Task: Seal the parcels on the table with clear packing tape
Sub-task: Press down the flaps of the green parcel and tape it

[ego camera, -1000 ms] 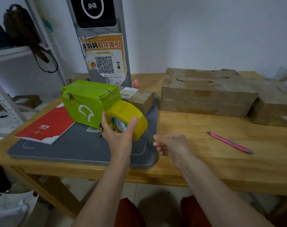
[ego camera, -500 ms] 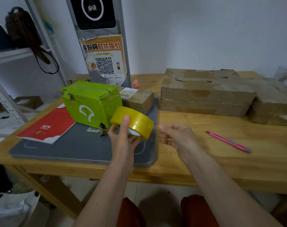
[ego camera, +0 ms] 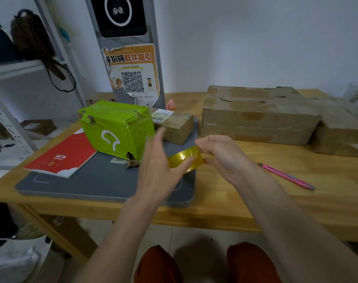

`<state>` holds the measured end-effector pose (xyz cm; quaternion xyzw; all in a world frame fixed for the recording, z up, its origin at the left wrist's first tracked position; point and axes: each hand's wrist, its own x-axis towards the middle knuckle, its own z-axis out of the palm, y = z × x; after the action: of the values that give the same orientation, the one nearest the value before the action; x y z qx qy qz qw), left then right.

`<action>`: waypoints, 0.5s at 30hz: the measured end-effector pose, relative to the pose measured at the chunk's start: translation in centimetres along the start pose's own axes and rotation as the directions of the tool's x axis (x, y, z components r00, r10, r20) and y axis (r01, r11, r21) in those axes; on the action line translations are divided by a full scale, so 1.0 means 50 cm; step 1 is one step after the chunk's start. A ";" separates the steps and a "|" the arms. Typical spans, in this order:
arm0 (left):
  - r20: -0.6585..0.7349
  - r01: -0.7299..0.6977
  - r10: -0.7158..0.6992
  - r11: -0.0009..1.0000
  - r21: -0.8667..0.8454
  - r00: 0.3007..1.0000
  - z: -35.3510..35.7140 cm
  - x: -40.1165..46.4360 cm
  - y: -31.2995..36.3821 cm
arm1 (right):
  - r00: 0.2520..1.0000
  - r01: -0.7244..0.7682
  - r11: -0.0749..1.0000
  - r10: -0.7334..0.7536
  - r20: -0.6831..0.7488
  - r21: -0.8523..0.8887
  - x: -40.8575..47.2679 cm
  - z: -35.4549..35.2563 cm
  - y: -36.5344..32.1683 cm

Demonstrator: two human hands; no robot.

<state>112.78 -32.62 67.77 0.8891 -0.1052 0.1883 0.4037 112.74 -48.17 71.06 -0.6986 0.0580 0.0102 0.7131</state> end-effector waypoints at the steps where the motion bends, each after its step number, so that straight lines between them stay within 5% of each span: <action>1: 0.198 -0.039 0.037 0.999 0.004 0.980 -0.005 0.014 0.003 | 0.999 0.037 0.998 -0.036 0.031 -0.059 0.001 0.007 -0.003; 4: 0.564 -0.038 0.025 0.999 0.011 0.825 -0.016 0.048 0.006 | 0.985 0.152 0.970 -0.133 0.108 -0.189 -0.006 0.018 -0.020; 8: 0.520 0.222 0.098 0.826 -0.518 0.848 -0.023 0.048 0.007 | 0.907 0.419 0.808 -0.396 0.146 -0.414 -0.029 -0.004 -0.039; 11: 0.517 0.353 0.074 0.650 -0.673 0.853 -0.015 0.037 0.019 | 0.747 0.609 0.464 -0.608 0.269 -0.644 -0.050 -0.009 -0.051; 13: 0.522 0.373 0.067 0.623 -0.688 0.850 -0.006 0.029 0.028 | 0.597 0.652 0.131 -0.697 0.398 -0.747 -0.059 -0.016 -0.051; 15: 0.503 0.359 0.065 0.623 -0.695 0.862 0.001 0.021 0.033 | 0.467 0.672 -0.041 -0.752 0.465 -0.740 -0.059 -0.037 -0.035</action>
<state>113.19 -33.77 69.32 0.6538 -0.1964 -0.1373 0.7177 109.84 -49.84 73.06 -0.8736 -0.2963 -0.3586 0.1428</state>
